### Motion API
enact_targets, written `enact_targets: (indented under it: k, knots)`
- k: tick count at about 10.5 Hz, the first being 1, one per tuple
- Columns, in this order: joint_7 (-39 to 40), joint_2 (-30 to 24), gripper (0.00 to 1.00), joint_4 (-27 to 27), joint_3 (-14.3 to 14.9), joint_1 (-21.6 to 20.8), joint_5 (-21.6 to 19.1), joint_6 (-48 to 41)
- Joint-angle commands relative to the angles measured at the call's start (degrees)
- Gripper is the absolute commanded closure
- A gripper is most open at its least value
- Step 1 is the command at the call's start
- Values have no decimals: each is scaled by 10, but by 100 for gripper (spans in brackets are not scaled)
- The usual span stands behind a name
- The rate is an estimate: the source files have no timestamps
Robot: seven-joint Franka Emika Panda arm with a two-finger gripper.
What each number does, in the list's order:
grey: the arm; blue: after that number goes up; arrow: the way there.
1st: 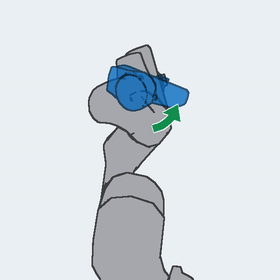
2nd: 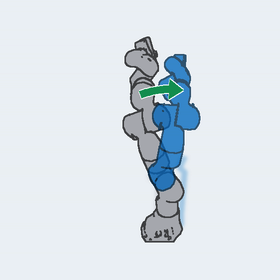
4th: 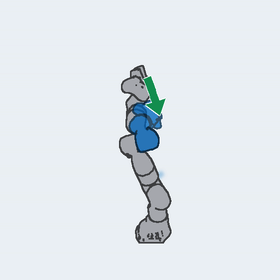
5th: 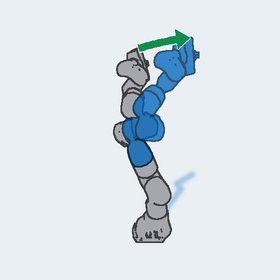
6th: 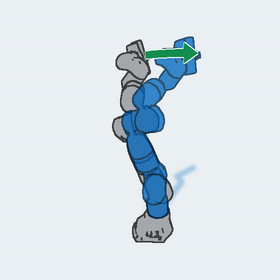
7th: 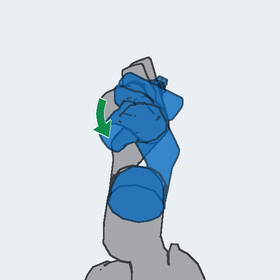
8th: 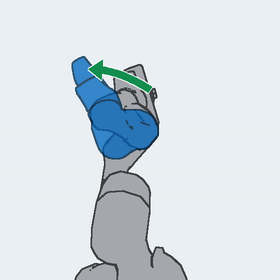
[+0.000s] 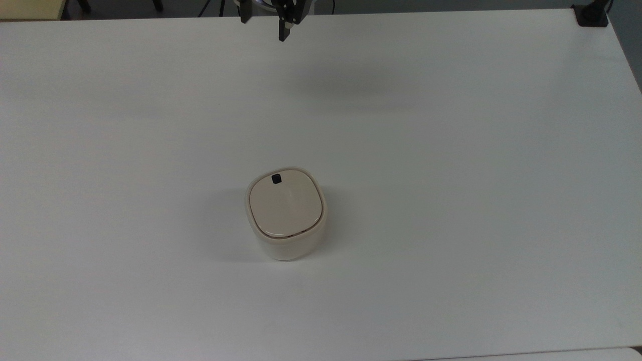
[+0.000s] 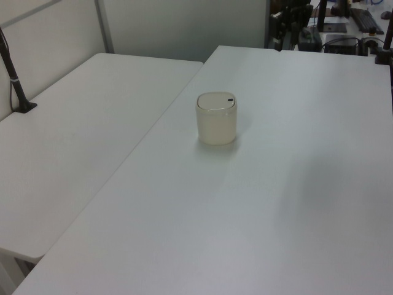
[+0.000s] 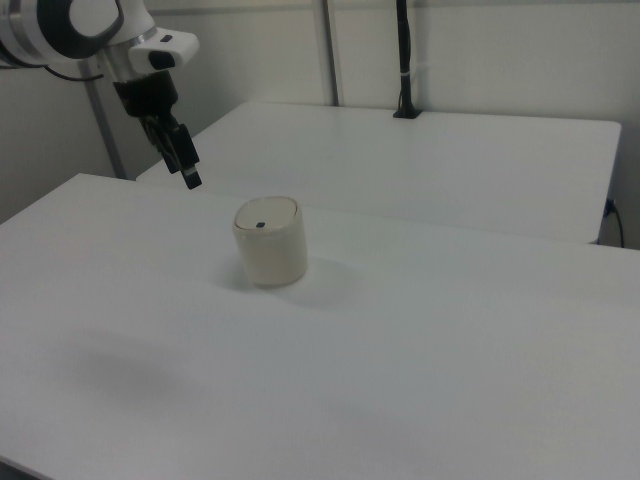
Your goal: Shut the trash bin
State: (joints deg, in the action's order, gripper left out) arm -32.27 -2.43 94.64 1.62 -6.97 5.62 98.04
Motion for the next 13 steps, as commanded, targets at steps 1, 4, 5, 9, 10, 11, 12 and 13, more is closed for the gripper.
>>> enact_targets:
  k: [1,4,5,9,10,11,12,13]
  knots:
    - [132,-17,0,18,-1,28,-16,1]
    - [314,-14,0,11,-1,40,-15,4]
    - [321,-13,0,8,-1,47,-15,4]
    - [317,-11,0,8,-6,48,-4,0]
    - [313,-13,0,8,-6,48,-8,-3]
    - [313,-13,0,8,-6,48,-8,-4]
    - [313,-13,0,8,-6,48,-9,-4]
    - [317,-13,0,8,-6,49,-10,-4]
